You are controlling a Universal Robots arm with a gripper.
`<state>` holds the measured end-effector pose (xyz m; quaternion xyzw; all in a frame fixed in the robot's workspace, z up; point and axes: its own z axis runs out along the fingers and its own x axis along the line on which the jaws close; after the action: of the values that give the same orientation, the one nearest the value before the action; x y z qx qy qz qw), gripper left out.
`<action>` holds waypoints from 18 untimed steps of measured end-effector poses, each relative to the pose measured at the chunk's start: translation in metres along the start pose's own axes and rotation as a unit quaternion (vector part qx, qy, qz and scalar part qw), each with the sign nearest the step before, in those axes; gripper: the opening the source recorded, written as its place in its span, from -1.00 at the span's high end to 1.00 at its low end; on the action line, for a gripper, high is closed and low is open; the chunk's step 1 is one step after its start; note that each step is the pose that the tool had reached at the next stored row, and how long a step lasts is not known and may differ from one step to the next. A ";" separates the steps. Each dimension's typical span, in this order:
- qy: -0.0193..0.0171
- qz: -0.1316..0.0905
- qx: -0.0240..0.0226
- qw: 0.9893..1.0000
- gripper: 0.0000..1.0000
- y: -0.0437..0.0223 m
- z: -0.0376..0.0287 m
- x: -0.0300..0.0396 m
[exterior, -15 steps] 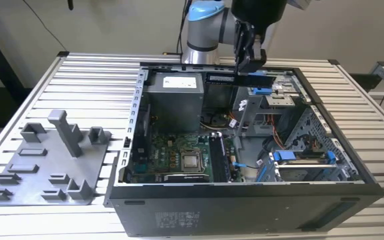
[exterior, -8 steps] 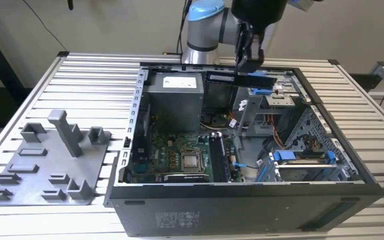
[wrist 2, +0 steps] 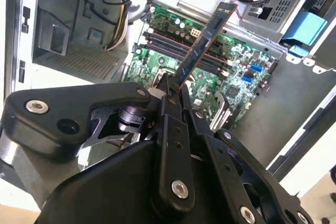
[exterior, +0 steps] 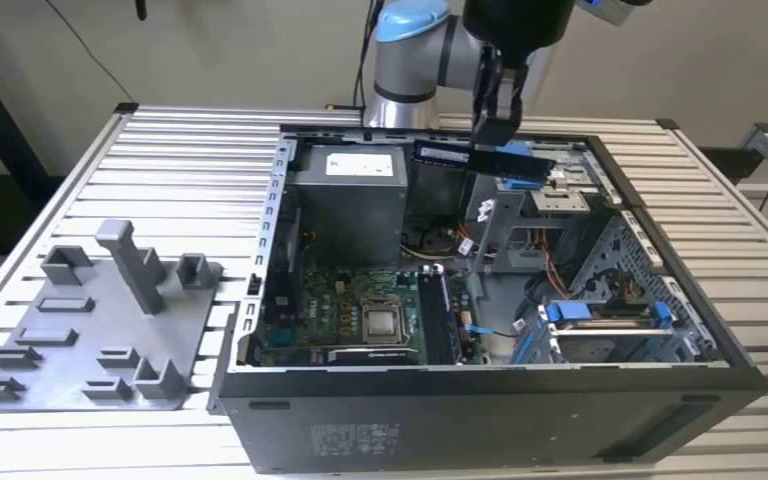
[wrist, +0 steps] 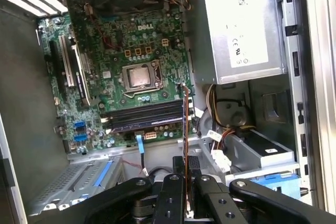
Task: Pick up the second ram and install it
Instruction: 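Insert the second ram into the second slot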
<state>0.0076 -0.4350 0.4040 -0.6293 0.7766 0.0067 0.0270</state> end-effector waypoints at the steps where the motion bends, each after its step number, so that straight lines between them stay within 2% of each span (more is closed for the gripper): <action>1: 0.000 0.005 0.000 1.000 0.72 0.0000 0.0000 0.0000; 10: 0.001 0.046 0.002 0.999 0.72 0.0000 0.0000 0.0001; 14: 0.002 0.066 0.003 0.998 0.72 0.0000 0.0000 0.0001; 18: 0.002 0.089 0.005 0.996 0.72 0.0000 0.0000 0.0001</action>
<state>0.0076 -0.4350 0.4040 -0.5572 0.8299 0.0042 0.0275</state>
